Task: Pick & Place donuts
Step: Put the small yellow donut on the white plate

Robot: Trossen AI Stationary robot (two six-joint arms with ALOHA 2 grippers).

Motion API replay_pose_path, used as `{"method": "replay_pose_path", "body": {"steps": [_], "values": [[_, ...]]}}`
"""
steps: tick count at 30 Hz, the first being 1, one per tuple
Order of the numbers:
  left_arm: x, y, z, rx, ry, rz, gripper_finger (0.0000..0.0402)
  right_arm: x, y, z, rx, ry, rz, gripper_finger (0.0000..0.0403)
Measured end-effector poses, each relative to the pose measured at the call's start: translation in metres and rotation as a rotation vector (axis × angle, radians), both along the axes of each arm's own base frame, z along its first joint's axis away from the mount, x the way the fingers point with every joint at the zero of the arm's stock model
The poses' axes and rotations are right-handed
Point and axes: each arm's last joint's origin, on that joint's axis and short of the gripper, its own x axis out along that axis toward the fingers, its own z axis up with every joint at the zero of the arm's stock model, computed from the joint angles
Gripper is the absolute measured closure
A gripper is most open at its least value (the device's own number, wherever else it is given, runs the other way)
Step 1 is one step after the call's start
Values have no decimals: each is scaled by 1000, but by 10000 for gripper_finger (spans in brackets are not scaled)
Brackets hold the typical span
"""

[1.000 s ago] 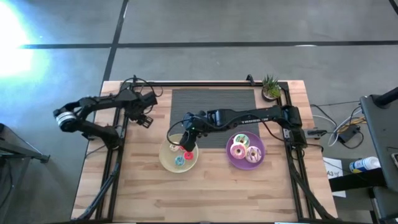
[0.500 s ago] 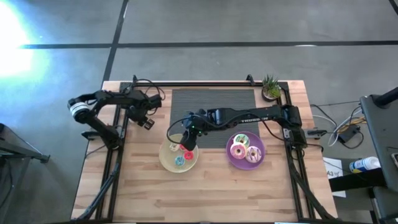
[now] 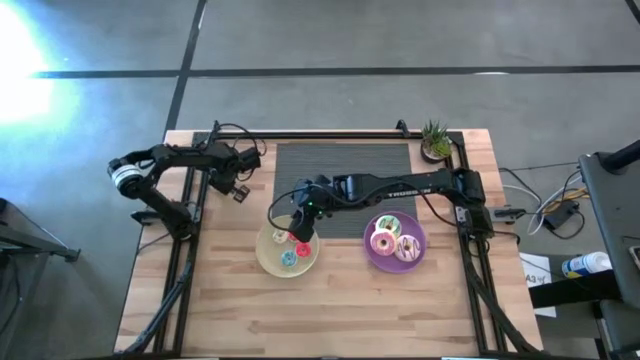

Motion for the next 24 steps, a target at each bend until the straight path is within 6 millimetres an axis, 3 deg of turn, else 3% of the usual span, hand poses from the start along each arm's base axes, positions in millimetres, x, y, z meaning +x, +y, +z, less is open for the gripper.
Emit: {"method": "replay_pose_path", "body": {"steps": [5,10,15,18,24], "values": [[9,-4,27,3,-224,12,401,-1,3,2,-23,10,75,222],[17,-17,71,18,-794,-66,401,-6,4,10,-26,1,212,232],[8,-51,110,-138,-1377,-414,401,-10,5,20,-103,-16,305,244],[-2,-71,119,-203,-1529,-535,401,-13,5,29,-149,-43,358,245],[-9,-102,112,-322,-1639,-615,401,-12,5,40,-194,-125,421,219]]}}
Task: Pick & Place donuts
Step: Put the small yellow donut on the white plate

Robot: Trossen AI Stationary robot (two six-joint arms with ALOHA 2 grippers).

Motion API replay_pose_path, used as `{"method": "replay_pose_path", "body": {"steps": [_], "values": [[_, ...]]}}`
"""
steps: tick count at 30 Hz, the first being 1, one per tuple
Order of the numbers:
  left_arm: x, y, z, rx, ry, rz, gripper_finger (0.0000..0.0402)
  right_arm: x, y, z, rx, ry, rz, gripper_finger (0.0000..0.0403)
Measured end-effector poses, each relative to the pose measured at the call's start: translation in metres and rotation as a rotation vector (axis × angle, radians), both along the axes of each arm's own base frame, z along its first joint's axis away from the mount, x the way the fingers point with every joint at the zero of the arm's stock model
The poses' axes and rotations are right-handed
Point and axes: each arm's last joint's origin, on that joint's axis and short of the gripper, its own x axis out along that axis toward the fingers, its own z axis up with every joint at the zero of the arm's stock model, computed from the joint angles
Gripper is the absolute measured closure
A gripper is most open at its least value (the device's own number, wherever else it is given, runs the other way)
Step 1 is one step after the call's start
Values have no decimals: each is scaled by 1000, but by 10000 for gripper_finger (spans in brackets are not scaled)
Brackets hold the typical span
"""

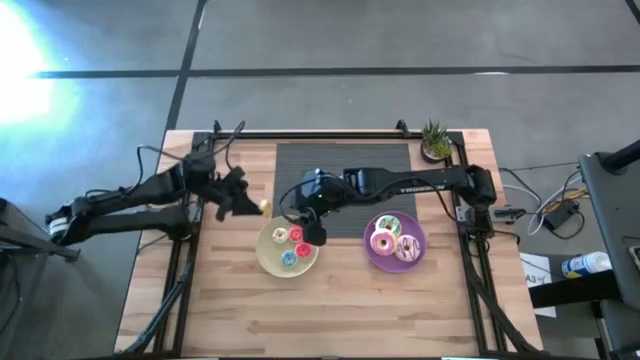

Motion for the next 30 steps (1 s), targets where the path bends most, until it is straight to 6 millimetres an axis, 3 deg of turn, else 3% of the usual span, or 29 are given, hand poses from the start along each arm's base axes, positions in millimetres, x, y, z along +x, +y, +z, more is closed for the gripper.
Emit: {"method": "replay_pose_path", "body": {"steps": [3,7,12,20,30], "values": [[5,-14,-1,-43,-85,-84,402,4,2,5,29,-76,78,195],[11,-28,-1,-82,-143,-172,402,7,15,3,-62,-104,198,162],[17,-40,-2,-104,-117,-216,402,8,15,1,-62,-101,198,140],[37,-45,3,-99,-93,-246,402,11,18,-1,-50,-123,254,147],[62,-45,-7,-114,-3,-306,401,13,20,-6,-8,-113,298,168]]}}
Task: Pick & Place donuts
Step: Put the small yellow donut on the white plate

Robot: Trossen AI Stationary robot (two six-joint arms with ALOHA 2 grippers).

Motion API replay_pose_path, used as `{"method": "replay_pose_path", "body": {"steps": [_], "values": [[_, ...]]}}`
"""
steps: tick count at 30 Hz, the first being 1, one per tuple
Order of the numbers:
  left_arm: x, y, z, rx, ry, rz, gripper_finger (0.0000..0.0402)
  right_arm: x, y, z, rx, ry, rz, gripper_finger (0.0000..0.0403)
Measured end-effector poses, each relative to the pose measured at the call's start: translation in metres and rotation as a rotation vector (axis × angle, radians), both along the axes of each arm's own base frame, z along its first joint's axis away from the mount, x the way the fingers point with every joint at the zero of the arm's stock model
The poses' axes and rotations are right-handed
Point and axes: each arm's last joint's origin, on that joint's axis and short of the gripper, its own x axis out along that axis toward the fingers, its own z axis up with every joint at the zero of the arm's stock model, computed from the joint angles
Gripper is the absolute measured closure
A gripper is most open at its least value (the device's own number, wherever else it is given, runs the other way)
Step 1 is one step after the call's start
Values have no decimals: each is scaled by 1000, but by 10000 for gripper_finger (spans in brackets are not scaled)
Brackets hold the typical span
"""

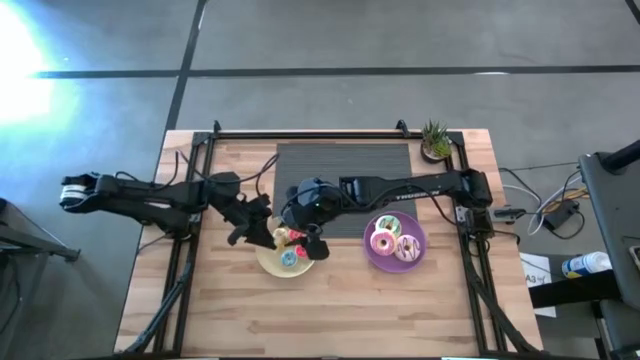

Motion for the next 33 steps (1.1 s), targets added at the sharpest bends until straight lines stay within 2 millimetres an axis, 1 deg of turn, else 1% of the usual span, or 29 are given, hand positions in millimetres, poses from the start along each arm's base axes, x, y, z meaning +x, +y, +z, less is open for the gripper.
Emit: {"method": "replay_pose_path", "body": {"steps": [5,8,11,15,22,24,28,31,33], "values": [[5,0,3,20,-13,-7,401,2,0,-8,47,42,-3,179],[5,1,3,22,-12,-6,401,3,1,-8,50,43,-2,189],[4,1,-1,29,24,0,401,3,1,-8,54,44,-2,208],[4,2,-5,64,54,59,401,3,0,-8,54,44,-3,253],[4,3,-5,78,51,84,401,2,0,-10,65,63,3,361],[4,3,-5,79,50,88,401,1,0,-10,79,79,-4,384],[3,4,-5,79,70,156,401,-1,0,-12,103,116,-26,389],[0,7,-7,98,130,286,399,-3,-2,-15,130,165,-61,389],[-3,10,-10,132,173,378,390,-4,-3,-18,159,202,-79,390]]}}
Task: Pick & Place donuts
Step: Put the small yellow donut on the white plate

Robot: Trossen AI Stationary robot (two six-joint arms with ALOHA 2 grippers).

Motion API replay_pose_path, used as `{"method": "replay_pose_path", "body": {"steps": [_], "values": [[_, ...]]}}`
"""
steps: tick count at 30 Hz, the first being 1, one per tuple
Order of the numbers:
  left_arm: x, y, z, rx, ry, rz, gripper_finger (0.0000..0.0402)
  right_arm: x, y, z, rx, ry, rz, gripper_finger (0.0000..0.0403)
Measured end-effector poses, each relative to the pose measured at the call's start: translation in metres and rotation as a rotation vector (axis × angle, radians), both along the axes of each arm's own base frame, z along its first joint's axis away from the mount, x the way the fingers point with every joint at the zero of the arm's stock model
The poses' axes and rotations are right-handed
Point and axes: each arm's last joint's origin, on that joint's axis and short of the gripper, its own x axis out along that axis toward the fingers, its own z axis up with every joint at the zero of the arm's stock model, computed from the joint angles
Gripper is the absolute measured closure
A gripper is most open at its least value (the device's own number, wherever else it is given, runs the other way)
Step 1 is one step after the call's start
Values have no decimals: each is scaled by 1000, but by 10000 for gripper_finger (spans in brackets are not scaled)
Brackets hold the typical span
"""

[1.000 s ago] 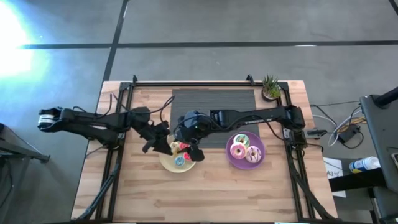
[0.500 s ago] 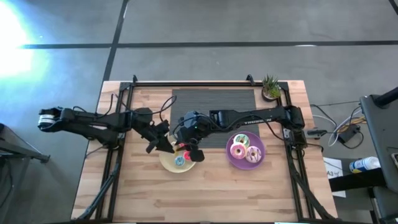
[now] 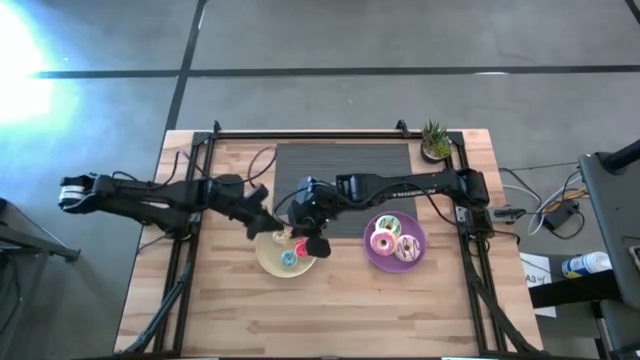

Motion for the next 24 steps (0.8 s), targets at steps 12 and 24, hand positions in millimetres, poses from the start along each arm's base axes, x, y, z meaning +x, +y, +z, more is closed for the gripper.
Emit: {"method": "replay_pose_path", "body": {"steps": [12,24], "values": [[-5,-6,11,141,-47,42,298,-1,-25,-5,161,124,-322,390],[-3,-10,0,200,41,59,289,0,-36,-4,190,115,-375,390]]}}
